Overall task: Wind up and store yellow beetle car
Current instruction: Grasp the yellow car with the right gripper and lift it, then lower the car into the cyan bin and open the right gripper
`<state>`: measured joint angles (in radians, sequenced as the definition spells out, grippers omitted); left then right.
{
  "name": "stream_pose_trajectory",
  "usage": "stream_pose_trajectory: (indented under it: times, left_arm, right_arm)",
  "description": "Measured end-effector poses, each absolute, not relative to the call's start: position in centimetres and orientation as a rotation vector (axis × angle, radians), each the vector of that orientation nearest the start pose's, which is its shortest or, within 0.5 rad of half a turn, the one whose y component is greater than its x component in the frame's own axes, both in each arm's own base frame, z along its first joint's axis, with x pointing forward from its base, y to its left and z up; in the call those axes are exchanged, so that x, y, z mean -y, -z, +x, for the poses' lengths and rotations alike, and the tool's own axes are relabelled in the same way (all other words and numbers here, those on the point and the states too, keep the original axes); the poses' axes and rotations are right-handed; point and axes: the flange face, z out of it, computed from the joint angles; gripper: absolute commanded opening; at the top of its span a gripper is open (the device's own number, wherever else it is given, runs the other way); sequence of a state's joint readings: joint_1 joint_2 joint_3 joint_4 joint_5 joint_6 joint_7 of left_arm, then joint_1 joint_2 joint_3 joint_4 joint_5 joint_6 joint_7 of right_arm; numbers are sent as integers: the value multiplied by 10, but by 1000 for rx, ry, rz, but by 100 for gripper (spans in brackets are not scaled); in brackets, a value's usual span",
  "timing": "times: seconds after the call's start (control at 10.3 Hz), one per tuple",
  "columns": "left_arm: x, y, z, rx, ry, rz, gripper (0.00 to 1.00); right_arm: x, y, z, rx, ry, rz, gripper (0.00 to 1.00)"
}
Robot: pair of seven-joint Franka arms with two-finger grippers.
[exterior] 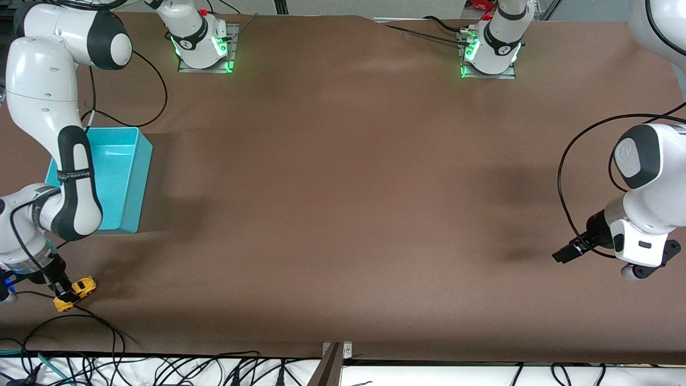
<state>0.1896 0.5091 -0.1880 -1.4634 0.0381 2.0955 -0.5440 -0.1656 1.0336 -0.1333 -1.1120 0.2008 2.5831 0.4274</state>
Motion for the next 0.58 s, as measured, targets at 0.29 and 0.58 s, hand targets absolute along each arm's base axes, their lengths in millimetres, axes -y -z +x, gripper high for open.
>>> stream_pose_trajectory:
  times: [0.29, 0.58]
  left_arm:
    - [-31, -407, 712, 892, 193, -3097, 100]
    - [-38, -438, 714, 879, 279, -3099, 100]
  right_arm:
    - [199, -298, 779, -1129, 559, -2791, 34]
    - [190, -349, 752, -1110, 189, -2889, 34]
